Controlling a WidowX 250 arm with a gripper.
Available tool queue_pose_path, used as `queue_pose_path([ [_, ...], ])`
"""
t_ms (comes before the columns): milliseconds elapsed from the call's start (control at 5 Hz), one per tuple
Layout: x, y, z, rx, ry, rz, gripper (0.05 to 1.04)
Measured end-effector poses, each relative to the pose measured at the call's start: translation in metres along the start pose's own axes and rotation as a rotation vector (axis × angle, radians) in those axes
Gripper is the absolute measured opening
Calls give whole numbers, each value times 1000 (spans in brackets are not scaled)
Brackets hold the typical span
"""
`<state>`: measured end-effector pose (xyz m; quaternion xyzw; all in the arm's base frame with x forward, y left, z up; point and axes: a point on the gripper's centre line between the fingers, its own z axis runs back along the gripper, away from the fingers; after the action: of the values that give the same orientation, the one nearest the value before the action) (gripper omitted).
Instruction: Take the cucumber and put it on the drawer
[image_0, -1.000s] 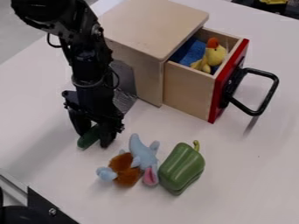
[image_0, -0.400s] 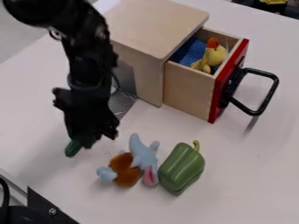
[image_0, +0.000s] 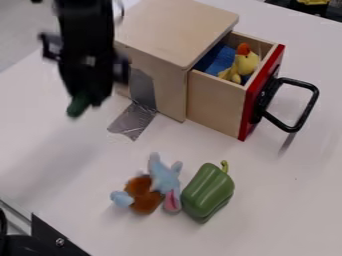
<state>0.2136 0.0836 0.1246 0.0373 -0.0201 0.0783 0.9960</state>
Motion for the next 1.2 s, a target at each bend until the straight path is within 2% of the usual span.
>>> queue_pose_path([
  [200, 36, 6, 18, -37, -17, 19, 326],
  [400, 79, 11, 22, -56, -24, 29, 326],
  [600, 116, 17, 8, -62, -2, 46, 326],
  [800, 140, 20, -17, -67, 30, 68, 326],
  [1000, 155, 19, -27, -65, 38, 62, 364],
  [1200, 157, 14, -28, -51, 41, 41, 667],
])
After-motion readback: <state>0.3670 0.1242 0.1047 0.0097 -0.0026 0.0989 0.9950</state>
